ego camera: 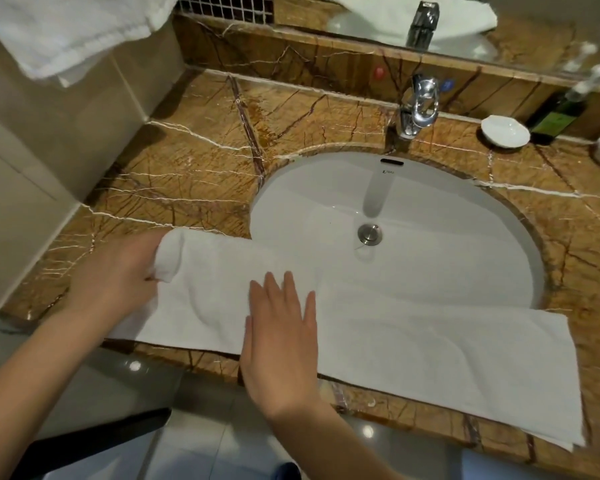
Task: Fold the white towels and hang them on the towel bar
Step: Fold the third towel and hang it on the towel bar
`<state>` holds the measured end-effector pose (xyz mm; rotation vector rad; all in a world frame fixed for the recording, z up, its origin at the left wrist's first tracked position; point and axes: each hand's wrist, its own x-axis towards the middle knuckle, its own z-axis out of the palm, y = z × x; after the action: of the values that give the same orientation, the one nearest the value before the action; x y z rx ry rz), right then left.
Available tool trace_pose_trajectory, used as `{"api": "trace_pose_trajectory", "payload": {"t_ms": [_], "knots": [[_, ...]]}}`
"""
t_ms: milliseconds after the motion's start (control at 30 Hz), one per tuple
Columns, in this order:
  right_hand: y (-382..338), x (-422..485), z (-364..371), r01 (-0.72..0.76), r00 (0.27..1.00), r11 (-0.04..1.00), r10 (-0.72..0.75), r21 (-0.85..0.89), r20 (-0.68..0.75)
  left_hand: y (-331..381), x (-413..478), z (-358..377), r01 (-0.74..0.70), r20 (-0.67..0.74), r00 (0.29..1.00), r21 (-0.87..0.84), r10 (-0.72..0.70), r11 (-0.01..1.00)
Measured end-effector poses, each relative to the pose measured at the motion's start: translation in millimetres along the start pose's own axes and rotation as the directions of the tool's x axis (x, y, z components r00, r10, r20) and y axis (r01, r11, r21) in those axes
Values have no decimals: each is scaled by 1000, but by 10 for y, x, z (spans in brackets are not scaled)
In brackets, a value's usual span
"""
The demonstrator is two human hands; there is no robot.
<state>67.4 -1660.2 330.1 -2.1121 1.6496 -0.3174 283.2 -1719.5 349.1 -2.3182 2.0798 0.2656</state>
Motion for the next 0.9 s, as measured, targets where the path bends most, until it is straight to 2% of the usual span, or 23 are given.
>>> {"api": "trace_pose_trajectory", "payload": {"t_ms": [67, 133, 167, 233, 300, 367, 467, 567, 633, 733, 900], "knots": [[43, -29, 103, 11, 995, 998, -6, -57, 97, 140, -60, 31, -47, -137, 988, 129, 65, 991], [24, -82, 178, 35, 990, 997, -24, -75, 141, 326, -153, 101, -176, -249, 950, 81, 191, 981], [8, -107, 201, 42, 987, 996, -30, -75, 160, 413, -201, 156, -272, -252, 928, 44, 274, 961], [-5, -145, 208, 63, 983, 996, -51, -66, 177, 529, -278, 301, -396, -135, 911, -33, 389, 918], [42, -153, 139, 62, 986, 998, -65, 26, 156, 549, -323, 454, -402, 12, 914, -97, 405, 911], [194, -148, 4, 28, 998, 990, -36, 136, 55, 496, -347, 584, -388, 54, 919, -62, 391, 920], [637, -198, -194, -69, 991, 998, 70, 12, -117, 432, -357, 644, -392, 60, 919, 18, 391, 920], [1109, -342, -298, -267, 963, 944, 269, -193, -17, 439, -359, 635, -382, 68, 923, 34, 379, 924], [1280, -463, -280, -305, 948, 917, 317, -258, 8, 504, -370, 632, -386, 73, 921, 44, 383, 921], [1325, -625, -277, -355, 930, 902, 368, -247, 7, 640, -421, 646, -395, 84, 917, 39, 391, 918], [1494, -913, -359, -451, 892, 864, 445, -225, -82, 853, -517, 676, -420, 85, 906, 47, 415, 906]]}}
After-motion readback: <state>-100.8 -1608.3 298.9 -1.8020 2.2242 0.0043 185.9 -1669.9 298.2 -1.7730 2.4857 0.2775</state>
